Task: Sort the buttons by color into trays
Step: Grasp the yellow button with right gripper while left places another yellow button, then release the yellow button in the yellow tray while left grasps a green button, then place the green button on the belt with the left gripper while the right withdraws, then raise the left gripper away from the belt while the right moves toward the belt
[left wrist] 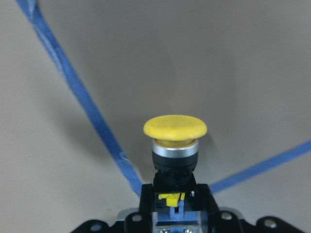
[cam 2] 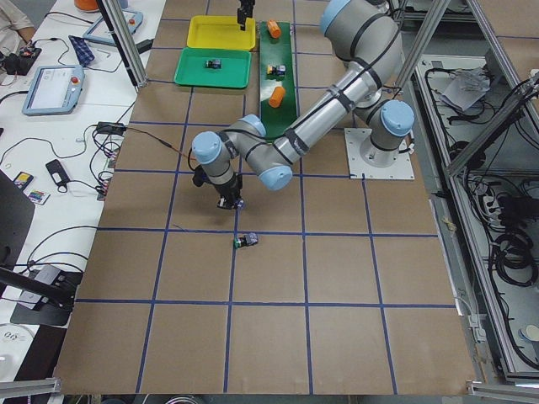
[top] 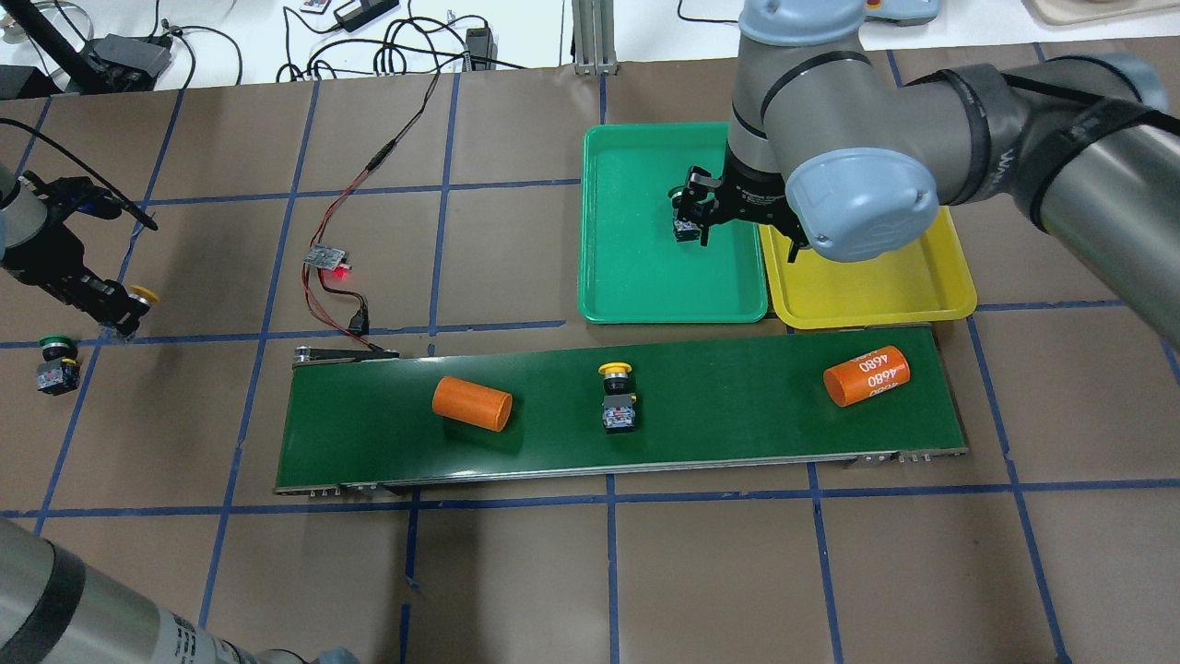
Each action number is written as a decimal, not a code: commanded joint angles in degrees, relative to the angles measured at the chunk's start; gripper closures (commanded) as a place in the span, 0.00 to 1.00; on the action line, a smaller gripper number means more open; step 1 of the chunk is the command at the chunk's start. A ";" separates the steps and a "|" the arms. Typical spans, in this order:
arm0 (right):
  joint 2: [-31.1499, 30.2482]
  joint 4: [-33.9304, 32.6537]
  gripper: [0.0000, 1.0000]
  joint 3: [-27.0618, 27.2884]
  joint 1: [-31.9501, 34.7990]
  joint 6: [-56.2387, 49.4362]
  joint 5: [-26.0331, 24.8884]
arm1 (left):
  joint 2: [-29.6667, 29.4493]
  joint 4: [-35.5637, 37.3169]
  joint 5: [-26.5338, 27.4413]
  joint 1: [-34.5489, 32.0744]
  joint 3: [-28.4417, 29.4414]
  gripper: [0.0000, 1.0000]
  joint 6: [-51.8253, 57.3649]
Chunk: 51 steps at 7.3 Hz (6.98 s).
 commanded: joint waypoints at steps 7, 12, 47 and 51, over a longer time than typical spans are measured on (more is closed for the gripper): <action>-0.46 -3.04 0.00 7.31 2.67 -4.43 9.40 | 24.37 -5.09 -6.32 -28.89 -24.93 0.99 -41.12; 4.99 -3.04 0.00 8.01 4.77 -8.13 9.40 | 22.96 1.86 -5.36 -28.23 -23.38 0.00 -39.24; -14.69 13.83 0.00 5.29 -16.31 -25.35 2.11 | 19.60 0.36 -5.35 -29.01 -19.16 0.00 -44.06; -14.95 13.66 0.00 6.08 -16.22 -24.92 2.28 | 20.50 -17.70 -5.09 -29.71 3.20 0.00 -44.41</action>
